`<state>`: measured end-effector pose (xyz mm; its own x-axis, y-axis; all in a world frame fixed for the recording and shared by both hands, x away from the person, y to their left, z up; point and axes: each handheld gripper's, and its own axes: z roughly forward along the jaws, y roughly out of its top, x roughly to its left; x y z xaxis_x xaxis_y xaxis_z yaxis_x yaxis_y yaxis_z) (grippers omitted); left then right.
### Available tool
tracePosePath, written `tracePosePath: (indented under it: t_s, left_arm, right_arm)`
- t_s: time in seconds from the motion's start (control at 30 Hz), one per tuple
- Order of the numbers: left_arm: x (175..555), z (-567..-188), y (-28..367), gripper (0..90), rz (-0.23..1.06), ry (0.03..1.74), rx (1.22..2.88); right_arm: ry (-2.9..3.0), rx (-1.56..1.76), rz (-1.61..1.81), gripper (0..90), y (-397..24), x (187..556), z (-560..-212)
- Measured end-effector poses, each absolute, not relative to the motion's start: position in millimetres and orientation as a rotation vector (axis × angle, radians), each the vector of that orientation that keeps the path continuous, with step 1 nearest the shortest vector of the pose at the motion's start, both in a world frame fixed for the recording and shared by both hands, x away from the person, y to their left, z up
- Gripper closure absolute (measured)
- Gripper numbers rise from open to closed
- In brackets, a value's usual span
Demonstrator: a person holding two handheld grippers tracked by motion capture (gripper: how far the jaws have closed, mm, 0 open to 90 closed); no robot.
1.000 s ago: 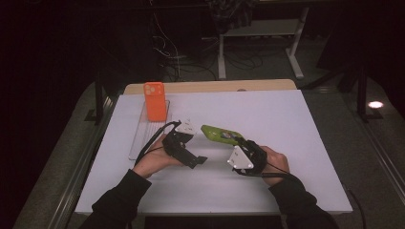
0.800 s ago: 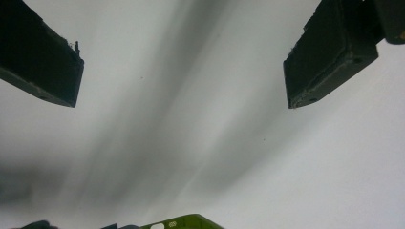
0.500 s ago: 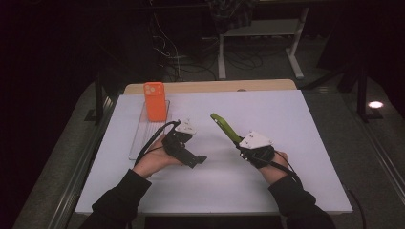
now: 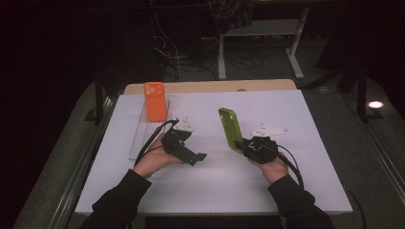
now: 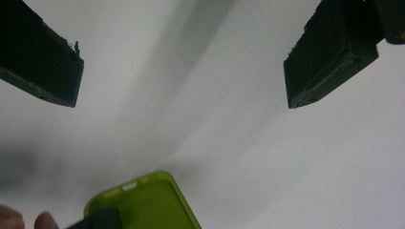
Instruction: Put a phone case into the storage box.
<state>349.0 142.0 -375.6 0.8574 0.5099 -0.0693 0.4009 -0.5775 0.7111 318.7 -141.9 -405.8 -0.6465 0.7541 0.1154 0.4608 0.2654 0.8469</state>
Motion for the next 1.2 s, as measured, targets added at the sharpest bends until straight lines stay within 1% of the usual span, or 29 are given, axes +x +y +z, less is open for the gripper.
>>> tracePosePath:
  t_s: [0.37, 0.53, 0.83, 1.07, 1.2]
  left_arm:
    - [360.1, -351.0, 133.4, 0.0, 0.165, 0.69, 2.076]
    - [367.4, -345.3, 128.9, 0.0, 0.164, 0.696, 2.038]
    - [374.5, -348.3, 124.7, 0.0, 0.167, 0.697, 1.979]
    - [376.7, -353.0, 115.5, 0.0, 0.124, 0.707, 1.956]
    - [376.7, -353.8, 111.8, 0.0, 0.114, 0.741, 1.929]
  right_arm:
    - [2.25, 1.083, 1.354, 75.7, -128.9, 314.0, -404.6]
    - [2.276, 1.055, 1.363, 75.7, -116.3, 310.2, -404.6]
    - [2.307, 1.02, 1.399, 75.7, -101.5, 305.7, -405.5]
    - [2.311, 1.018, 1.423, 75.7, -97.9, 306.3, -406.7]
    - [2.318, 1.023, 1.415, 75.7, -96.9, 308.4, -409.3]
